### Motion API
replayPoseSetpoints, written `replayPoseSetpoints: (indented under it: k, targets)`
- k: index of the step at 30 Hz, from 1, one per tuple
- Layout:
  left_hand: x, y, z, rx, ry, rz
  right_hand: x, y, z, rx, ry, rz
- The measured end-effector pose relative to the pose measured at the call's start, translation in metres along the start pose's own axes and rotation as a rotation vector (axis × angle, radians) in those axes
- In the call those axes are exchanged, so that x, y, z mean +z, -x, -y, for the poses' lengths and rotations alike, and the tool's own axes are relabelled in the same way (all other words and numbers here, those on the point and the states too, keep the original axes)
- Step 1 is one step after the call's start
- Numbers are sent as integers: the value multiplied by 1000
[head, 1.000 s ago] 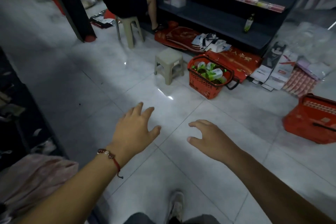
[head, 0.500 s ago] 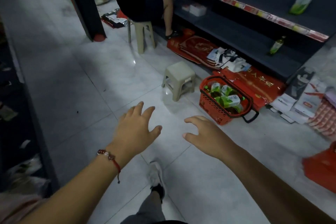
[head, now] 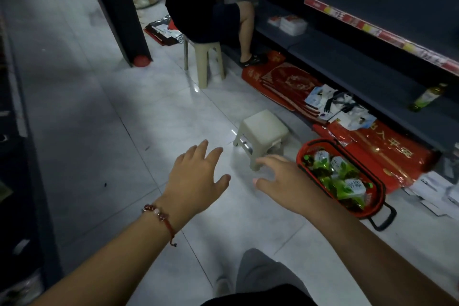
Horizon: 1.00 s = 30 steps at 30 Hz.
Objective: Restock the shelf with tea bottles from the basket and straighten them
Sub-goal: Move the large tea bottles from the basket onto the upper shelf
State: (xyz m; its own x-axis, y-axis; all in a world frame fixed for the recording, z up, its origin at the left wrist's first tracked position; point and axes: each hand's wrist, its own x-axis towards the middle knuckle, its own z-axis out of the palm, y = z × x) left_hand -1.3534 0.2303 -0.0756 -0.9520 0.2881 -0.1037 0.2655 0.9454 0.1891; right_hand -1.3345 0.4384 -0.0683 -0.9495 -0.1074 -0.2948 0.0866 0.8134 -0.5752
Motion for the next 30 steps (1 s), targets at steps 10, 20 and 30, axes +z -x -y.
replayPoseSetpoints:
  k: [10, 20, 30]
  targets:
    - [-18, -208, 99, -151, -2, 40, -39, -249, 15, -44, 48, 106]
    - [-76, -419, 177, -150, 55, 96, -106, -472, 53, -57, 171, 219]
    - [-92, -628, 273, -33, -16, 103, -145, -680, 81, 82, 130, 152]
